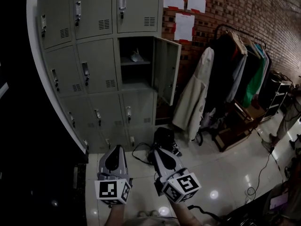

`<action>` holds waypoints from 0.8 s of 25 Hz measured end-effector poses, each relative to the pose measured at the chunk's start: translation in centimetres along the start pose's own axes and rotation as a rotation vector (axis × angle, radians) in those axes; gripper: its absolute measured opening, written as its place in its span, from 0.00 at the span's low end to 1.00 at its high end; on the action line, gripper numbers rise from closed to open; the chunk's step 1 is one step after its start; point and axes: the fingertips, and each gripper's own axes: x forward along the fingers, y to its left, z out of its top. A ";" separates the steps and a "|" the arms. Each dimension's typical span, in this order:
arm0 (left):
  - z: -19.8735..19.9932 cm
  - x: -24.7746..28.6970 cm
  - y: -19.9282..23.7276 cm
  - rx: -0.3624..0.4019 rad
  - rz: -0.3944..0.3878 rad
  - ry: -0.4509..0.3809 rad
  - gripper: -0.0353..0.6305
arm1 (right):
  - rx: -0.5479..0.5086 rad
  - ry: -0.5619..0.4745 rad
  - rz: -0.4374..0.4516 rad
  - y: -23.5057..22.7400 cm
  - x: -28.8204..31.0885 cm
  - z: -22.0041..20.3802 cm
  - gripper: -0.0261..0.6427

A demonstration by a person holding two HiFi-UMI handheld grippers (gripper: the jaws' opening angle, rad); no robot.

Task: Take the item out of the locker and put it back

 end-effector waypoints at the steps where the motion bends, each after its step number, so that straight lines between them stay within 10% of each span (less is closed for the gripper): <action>1: 0.0 0.0 0.0 0.002 -0.005 -0.002 0.06 | -0.006 0.001 -0.006 0.1 0.1 -0.1 0.04; 20: -0.9 0.3 0.8 -0.015 -0.014 0.010 0.06 | -0.031 0.050 -0.042 -0.5 1.3 -1.9 0.04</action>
